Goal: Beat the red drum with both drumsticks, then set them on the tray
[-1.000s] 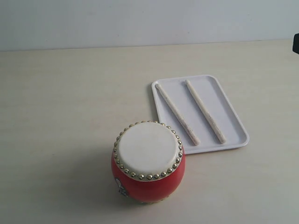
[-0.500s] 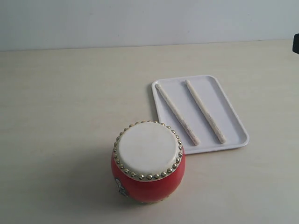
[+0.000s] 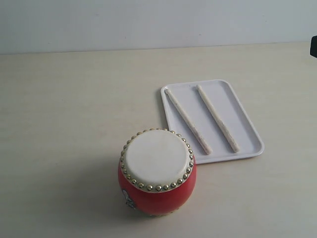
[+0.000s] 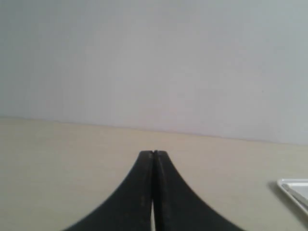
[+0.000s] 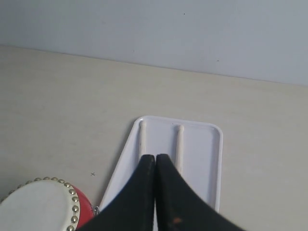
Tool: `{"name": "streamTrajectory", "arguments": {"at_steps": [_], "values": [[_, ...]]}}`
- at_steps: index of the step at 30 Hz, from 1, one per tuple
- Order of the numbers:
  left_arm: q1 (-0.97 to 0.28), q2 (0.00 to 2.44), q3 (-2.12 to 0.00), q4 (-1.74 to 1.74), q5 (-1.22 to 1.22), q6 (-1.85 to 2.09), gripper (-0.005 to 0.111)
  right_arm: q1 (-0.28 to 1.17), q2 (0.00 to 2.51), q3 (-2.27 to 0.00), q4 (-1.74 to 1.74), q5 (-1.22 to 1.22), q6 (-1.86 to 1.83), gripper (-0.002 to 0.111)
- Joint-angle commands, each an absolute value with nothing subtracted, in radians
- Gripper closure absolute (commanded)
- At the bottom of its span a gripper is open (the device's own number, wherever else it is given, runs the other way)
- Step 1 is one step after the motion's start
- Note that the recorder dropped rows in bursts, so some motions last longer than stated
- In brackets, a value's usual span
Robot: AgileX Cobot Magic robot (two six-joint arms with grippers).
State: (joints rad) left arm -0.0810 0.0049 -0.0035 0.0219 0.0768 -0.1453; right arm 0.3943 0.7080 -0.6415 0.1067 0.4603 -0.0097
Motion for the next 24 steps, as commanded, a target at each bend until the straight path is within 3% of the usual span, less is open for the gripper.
{"name": "streamTrajectory", "arguments": {"at_steps": [1, 24], "values": [[-0.077, 0.0, 0.0, 0.021, 0.143, -0.181, 0.107, 0.395, 0.703, -0.637, 0.105, 0.462, -0.013, 0.108], [-0.077, 0.0, 0.0, 0.015, 0.128, -0.214, 0.107, 0.395, 0.703, -0.637, 0.105, 0.465, -0.013, 0.108]]}}
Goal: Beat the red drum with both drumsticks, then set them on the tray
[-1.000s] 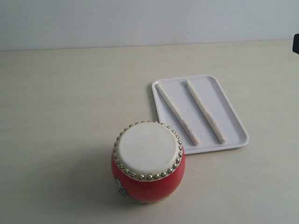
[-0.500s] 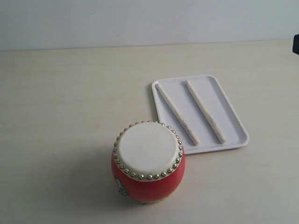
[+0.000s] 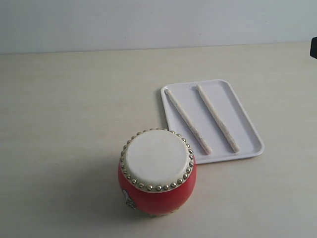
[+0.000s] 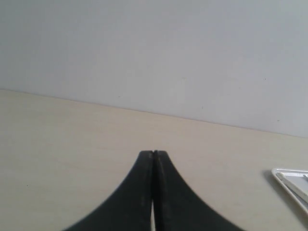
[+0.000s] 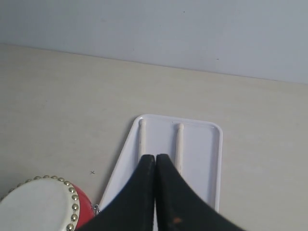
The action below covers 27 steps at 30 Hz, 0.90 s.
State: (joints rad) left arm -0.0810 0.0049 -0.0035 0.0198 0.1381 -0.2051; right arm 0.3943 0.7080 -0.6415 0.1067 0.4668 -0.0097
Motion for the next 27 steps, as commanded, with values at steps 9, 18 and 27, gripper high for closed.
{"name": "streamTrajectory", "arguments": {"at_steps": [9, 18, 27], "values": [[-0.077, 0.0, 0.0, 0.015, 0.128, -0.214, 0.107, 0.395, 0.703, -0.637, 0.108, 0.465, -0.013, 0.108], [-0.079, 0.0, 0.0, 0.015, 0.128, -0.214, 0.107, 0.166, 0.514, -0.398, 0.138, 0.172, -0.021, 0.108], [-0.079, 0.0, 0.0, 0.015, 0.128, -0.214, 0.107, 0.129, 0.145, -0.06, 0.138, 0.088, -0.014, 0.108]]}}
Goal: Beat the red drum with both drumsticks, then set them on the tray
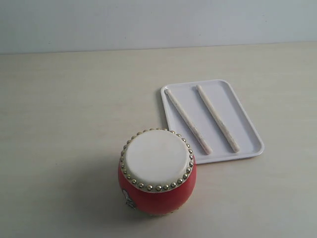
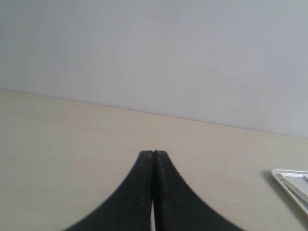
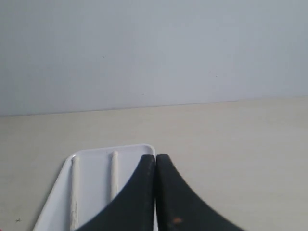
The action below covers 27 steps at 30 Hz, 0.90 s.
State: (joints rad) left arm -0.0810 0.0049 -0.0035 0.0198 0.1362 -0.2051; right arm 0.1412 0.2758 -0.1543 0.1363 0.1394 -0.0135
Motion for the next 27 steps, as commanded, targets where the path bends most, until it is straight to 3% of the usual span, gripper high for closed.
{"name": "streamTrajectory", "arguments": {"at_steps": [1, 5, 20, 27], "values": [[-0.079, 0.0, 0.0, 0.015, 0.128, -0.214, 0.107, 0.125, 0.104, -0.035, 0.141, 0.088, -0.014, 0.108], [-0.079, 0.0, 0.0, 0.015, 0.128, -0.214, 0.107, 0.121, 0.003, 0.0, 0.15, 0.132, -0.012, 0.108], [-0.079, 0.0, 0.0, 0.015, 0.128, -0.214, 0.107, 0.121, 0.0, 0.0, 0.157, 0.185, -0.008, 0.108], [-0.079, 0.0, 0.0, 0.015, 0.128, -0.214, 0.107, 0.121, 0.0, 0.0, -0.227, 0.192, 0.382, 0.108]]}}
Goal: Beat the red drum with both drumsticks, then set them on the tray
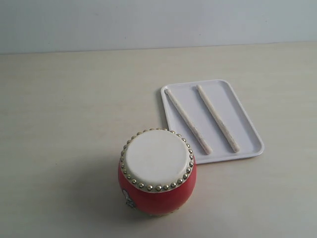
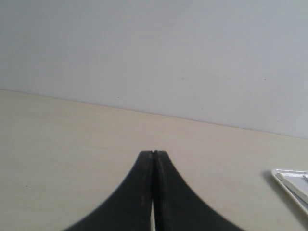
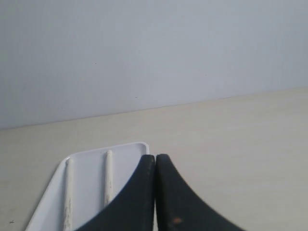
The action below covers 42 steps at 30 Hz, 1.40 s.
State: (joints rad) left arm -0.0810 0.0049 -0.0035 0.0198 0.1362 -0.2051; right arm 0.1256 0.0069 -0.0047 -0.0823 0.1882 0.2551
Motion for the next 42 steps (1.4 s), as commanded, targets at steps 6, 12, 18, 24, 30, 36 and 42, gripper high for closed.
{"name": "streamTrajectory", "arguments": {"at_steps": [6, 12, 18, 24, 30, 36, 42], "values": [[-0.079, 0.0, 0.0, 0.015, 0.128, -0.214, 0.107, 0.121, 0.0, 0.0, -0.112, 0.196, 0.29, 0.108], [-0.079, 0.0, 0.0, 0.015, 0.128, -0.214, 0.107, 0.121, 0.0, 0.0, -0.079, 0.185, 0.292, 0.108], [-0.079, 0.0, 0.0, 0.015, 0.128, -0.214, 0.107, 0.121, 0.0, 0.0, -0.079, 0.185, 0.292, 0.108], [-0.079, 0.0, 0.0, 0.015, 0.128, -0.214, 0.107, 0.121, 0.0, 0.0, -0.082, 0.185, 0.292, 0.108], [-0.079, 0.0, 0.0, 0.015, 0.128, -0.214, 0.107, 0.121, 0.0, 0.0, -0.082, 0.185, 0.292, 0.108], [-0.079, 0.0, 0.0, 0.015, 0.128, -0.214, 0.107, 0.121, 0.0, 0.0, -0.082, 0.185, 0.292, 0.108], [-0.079, 0.0, 0.0, 0.015, 0.128, -0.214, 0.107, 0.121, 0.0, 0.0, -0.082, 0.185, 0.292, 0.108]]}}
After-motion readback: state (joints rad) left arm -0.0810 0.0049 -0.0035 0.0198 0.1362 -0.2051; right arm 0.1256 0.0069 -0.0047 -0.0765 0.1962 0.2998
